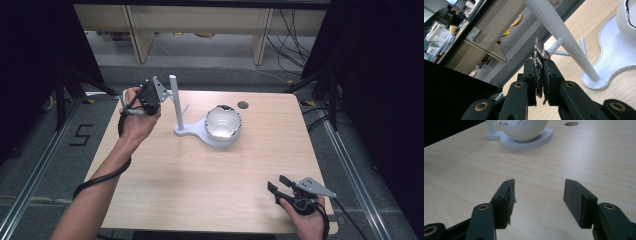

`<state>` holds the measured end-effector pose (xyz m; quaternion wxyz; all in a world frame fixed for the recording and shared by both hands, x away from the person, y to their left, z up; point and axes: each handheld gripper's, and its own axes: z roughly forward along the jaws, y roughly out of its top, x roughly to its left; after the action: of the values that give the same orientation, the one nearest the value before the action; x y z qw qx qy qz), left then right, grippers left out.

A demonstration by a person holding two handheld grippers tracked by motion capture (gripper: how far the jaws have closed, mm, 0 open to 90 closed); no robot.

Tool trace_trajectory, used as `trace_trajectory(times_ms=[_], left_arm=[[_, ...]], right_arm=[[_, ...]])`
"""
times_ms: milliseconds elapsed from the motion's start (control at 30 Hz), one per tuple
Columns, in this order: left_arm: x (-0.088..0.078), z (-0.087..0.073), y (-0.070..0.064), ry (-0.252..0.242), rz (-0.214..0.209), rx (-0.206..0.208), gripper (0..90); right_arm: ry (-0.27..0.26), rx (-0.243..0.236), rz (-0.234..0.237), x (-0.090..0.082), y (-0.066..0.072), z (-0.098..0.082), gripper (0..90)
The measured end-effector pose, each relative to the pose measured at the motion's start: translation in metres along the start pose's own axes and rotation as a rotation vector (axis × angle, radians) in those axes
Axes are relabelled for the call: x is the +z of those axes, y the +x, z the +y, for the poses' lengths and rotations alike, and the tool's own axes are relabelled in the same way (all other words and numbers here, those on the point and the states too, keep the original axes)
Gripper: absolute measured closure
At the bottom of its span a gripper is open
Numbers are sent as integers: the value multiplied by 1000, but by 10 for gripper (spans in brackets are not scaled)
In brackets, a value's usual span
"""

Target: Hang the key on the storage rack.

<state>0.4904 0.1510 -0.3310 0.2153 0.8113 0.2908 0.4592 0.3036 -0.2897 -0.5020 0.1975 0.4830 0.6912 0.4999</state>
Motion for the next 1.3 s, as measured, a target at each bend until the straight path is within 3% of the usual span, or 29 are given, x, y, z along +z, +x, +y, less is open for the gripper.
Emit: trace_trajectory(times_ms=[33, 133, 200, 233, 400, 800, 867, 933, 1100, 1167, 1267, 1300], left_arm=[[0, 0, 0, 3, -1, -1, 813], [0, 0, 1, 2, -4, -2, 812], [0, 0, 1, 2, -7, -8, 810], [0, 0, 1, 3, -7, -7, 810], [-1, 0, 1, 10, -8, 2, 811], [0, 2, 4, 27, -24, 18, 808], [0, 2, 5, 35, -28, 22, 808], [0, 1, 5, 29, -31, 11, 808], [-3, 1, 7, 51, -43, 24, 810], [-3, 1, 10, 57, -24, 40, 816], [-1, 0, 10, 65, -40, 19, 825], [-1, 1, 10, 61, -40, 28, 865]], right_arm=[[-7, -35, -2, 0, -3, 0, 433], [-8, -18, -6, 1, -2, 0, 433], [-5, -41, -15, 1, -4, 0, 433], [-1, -20, -9, 1, -2, 0, 433], [2, -44, -11, 0, -3, 0, 433], [-6, -42, -3, 0, -3, 0, 433], [6, -9, -5, 0, -1, -1, 433], [0, -28, -3, 0, -2, -1, 433], [3, -17, -4, 0, -2, -1, 433], [-6, -38, -6, 1, -3, -1, 433], [16, -54, -10, 0, -4, 0, 433], [21, -49, -10, 1, -3, 0, 433]])
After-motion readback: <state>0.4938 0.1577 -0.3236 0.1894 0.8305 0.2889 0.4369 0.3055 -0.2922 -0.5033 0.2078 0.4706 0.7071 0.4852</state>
